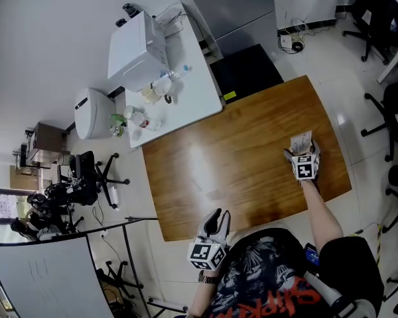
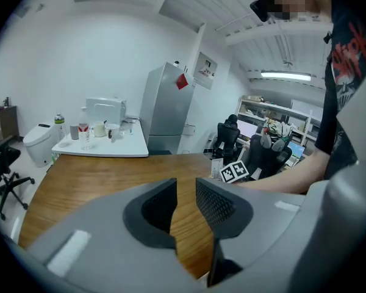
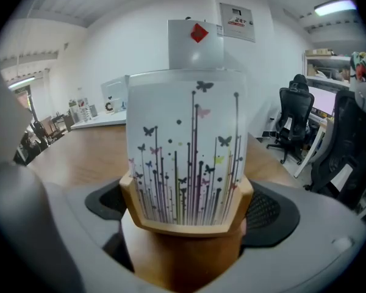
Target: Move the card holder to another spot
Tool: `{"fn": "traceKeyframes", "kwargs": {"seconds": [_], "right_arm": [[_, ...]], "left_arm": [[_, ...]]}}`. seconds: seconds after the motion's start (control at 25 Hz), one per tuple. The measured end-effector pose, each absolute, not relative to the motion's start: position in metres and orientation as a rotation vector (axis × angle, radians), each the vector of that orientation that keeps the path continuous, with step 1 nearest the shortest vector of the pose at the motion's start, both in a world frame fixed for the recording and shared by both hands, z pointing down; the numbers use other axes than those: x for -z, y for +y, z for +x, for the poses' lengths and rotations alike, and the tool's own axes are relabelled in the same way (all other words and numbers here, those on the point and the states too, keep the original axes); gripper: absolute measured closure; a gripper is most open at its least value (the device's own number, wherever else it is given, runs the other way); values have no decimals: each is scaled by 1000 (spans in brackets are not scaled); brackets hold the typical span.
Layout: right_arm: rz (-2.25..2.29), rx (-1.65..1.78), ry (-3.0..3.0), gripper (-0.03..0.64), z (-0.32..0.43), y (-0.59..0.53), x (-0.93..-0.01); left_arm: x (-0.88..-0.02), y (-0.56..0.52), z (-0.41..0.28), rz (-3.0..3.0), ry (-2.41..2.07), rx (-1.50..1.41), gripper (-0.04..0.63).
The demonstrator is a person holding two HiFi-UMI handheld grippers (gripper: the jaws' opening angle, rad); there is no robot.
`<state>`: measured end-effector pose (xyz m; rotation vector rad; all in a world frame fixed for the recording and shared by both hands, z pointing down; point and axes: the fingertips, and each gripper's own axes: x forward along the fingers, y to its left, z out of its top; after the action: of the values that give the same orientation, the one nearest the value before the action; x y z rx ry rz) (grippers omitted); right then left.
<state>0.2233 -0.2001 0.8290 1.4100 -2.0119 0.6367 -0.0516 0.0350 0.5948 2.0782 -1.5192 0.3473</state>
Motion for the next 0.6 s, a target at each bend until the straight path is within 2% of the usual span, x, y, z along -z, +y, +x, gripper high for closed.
{"fn": "traceKeyframes", "kwargs": {"seconds": [0.32,0.6], "right_arm": [[1475,-623,-2121,63,205,-72,-750],[1644,-380,-2280,64,180,-62,-619]], "left_arm": [[-590,19,-46,2194,-1403,-309,497],[-572,10,-63,2267,-1370,-241,495]]}}
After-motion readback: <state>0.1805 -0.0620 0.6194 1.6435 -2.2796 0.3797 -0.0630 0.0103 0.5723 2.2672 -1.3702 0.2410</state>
